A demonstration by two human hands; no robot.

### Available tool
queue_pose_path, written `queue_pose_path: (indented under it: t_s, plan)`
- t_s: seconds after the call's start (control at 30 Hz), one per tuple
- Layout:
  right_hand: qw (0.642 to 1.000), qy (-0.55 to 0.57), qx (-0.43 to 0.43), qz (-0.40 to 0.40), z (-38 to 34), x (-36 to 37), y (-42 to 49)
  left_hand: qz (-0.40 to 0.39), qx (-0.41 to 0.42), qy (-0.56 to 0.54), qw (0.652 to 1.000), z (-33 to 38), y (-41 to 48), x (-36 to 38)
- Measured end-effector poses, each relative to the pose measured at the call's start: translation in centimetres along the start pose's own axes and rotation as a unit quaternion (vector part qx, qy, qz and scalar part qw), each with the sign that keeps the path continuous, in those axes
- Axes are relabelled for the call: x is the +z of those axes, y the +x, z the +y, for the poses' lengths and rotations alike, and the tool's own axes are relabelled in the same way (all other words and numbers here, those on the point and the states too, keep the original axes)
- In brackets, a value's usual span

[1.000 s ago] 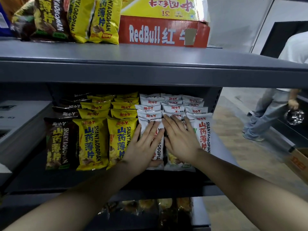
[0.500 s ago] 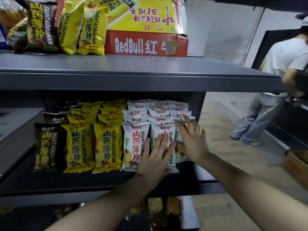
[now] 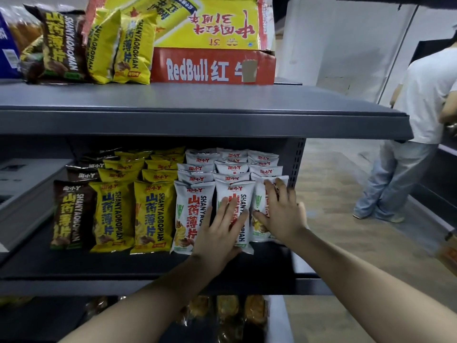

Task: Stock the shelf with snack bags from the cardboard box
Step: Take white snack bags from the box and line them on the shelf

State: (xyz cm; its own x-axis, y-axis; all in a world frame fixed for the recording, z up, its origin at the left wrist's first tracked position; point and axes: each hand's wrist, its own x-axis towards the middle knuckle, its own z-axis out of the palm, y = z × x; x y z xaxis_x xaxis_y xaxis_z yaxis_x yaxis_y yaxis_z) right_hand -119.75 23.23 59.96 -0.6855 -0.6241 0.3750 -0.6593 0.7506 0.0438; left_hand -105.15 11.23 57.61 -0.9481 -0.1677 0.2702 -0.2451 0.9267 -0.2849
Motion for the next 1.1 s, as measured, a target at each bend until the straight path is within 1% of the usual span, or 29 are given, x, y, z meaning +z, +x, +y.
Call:
queue_pose_path:
  t_s: [0.1,0.23,0.3,0.37,0.43,0.47,0.5,0.57,0.6,0.63,0.77,0.87,1.0,1.1]
  plan:
    - [1.000,0.004,-0.017,0.002,0.5,0.3,-0.1,0.000,-0.014,-0.003,1.000,0.1,0.0,-0.3]
    - [0.998,0.009,-0.066,-0.017,1.1,0.4,-0.3,-0.013,-0.031,-0.002,0.999,0.6,0.2,-0.7]
    - [0.997,0.002,-0.076,-0.021,0.9,0.0,-0.6,-0.008,-0.031,-0.001,1.000,0.9,0.2,-1.3]
    - [0.998,0.022,-0.063,0.014,0.3,-0.8,-1.2,0.020,-0.040,0.014,0.999,1.1,0.1,-2.0]
    - [0.994,0.058,-0.049,0.074,-0.4,-1.6,-2.0,0.033,-0.033,0.020,0.999,1.1,0.0,-2.3]
    - [0.991,0.065,-0.056,0.103,-0.7,-1.8,-2.4,0.039,-0.022,0.024,0.999,0.9,-0.2,-2.2]
    - [0.987,0.066,-0.083,0.125,-1.0,-1.9,-2.8,0.049,-0.017,0.033,0.998,0.7,-0.4,-2.3]
    - [0.976,0.057,-0.163,0.133,-1.7,-2.1,-3.6,0.061,-0.015,0.039,0.997,0.2,-1.1,-2.2]
    - [0.973,0.045,-0.190,0.124,-2.0,-2.0,-4.0,0.066,-0.015,0.039,0.997,-0.1,-1.4,-2.0]
    - [0.973,0.031,-0.200,0.114,-2.1,-2.0,-4.3,0.073,-0.017,0.038,0.997,-0.3,-1.8,-1.9]
    - [0.990,-0.003,-0.140,0.032,-0.8,-1.8,-5.3,0.099,-0.020,0.030,0.994,-1.2,-2.7,-1.2]
    - [0.989,-0.070,-0.130,-0.001,1.6,-1.6,-4.7,0.077,-0.008,0.018,0.997,-1.3,-2.4,-1.0]
    - [0.990,-0.088,-0.094,-0.051,2.0,-1.6,-3.3,0.022,0.012,-0.013,1.000,-0.8,-0.8,-0.3]
    - [0.990,-0.090,-0.093,-0.047,1.2,-1.2,-2.7,0.010,-0.008,-0.022,1.000,-0.6,-0.3,0.0]
